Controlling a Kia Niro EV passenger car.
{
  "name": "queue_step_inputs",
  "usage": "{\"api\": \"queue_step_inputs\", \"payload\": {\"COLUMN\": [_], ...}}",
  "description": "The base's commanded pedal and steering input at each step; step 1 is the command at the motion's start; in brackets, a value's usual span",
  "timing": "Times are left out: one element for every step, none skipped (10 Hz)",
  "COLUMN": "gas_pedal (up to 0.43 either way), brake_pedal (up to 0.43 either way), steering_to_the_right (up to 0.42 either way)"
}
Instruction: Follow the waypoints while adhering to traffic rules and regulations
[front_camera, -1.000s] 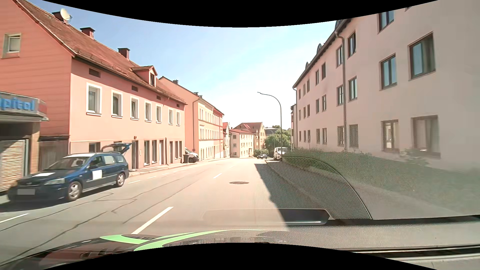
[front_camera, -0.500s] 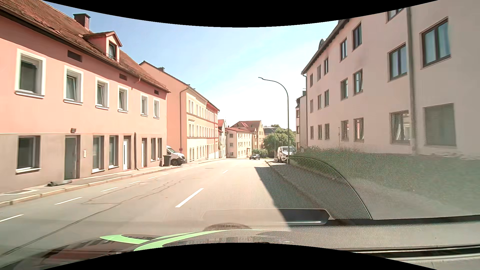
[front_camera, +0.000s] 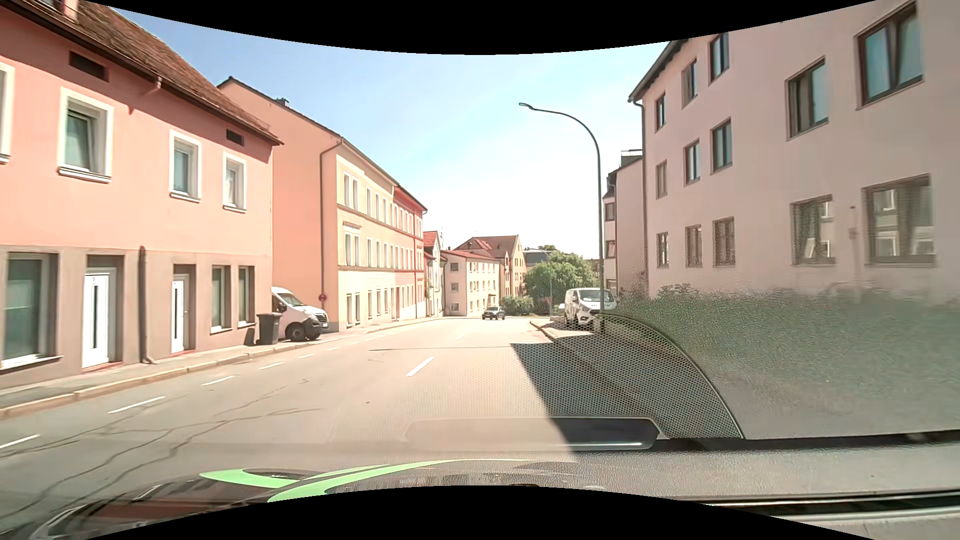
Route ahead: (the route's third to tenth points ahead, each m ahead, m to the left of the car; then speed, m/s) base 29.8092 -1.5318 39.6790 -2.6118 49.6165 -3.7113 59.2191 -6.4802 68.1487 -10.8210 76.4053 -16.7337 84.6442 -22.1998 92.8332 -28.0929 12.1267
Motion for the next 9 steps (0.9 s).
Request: {"api": "queue_step_inputs", "payload": {"gas_pedal": [0.000,0.000,0.000,0.000,0.000,0.000,0.000,0.000,0.000], "brake_pedal": [0.110,0.110,0.110,0.085,0.043,0.018,0.018,0.024,0.030], "steering_to_the_right": [0.013,0.013,0.013,0.012,0.011,0.011,0.011,0.011,0.010]}}
